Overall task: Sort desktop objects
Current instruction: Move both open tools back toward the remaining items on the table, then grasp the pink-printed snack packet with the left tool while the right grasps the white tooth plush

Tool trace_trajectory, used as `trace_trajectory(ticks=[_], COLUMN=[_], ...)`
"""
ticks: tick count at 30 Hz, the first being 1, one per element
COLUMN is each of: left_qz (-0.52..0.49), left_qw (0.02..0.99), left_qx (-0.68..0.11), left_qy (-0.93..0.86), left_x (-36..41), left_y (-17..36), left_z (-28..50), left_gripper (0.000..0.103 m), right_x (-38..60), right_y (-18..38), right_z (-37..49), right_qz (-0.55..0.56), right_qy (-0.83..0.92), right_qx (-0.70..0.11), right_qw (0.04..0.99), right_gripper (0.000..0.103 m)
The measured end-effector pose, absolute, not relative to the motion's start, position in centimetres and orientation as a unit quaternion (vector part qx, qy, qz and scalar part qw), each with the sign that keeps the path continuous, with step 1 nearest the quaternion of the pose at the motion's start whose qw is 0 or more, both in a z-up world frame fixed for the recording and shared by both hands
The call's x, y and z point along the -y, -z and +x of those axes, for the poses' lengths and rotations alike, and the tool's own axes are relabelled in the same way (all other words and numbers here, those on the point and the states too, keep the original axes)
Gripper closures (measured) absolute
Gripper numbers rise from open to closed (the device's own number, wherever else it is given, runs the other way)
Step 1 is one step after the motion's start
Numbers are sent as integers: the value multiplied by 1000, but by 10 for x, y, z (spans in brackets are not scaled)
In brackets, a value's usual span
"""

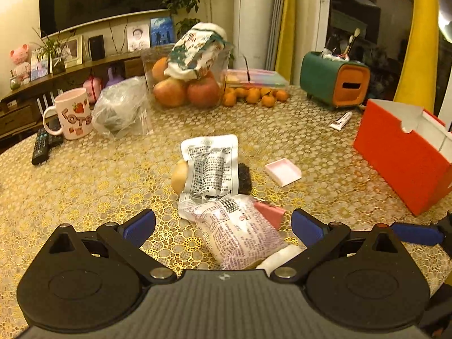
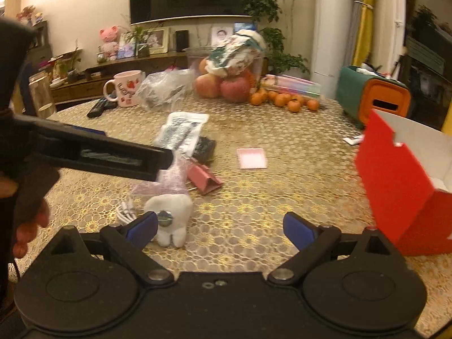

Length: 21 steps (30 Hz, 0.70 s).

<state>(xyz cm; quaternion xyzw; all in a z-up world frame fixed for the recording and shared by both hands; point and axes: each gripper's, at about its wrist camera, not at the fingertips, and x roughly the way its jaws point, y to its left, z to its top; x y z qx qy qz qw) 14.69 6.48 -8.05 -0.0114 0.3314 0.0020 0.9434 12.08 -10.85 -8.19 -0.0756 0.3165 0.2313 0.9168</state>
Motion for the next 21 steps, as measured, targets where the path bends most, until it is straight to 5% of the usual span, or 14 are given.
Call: trace_trajectory(ticks=[21], left_qz=[-1], left_qw=[932], left_qx=[-361], left_qy=[3], left_x=[-64], left_y=[112], left_z=[184], left_gripper=[0], right_x=[65], right_y=[116], right_z=[147], right_qz=[-85], right_qy=[-260], right_qx=[-341], right_qw=[899], right_gripper=[26])
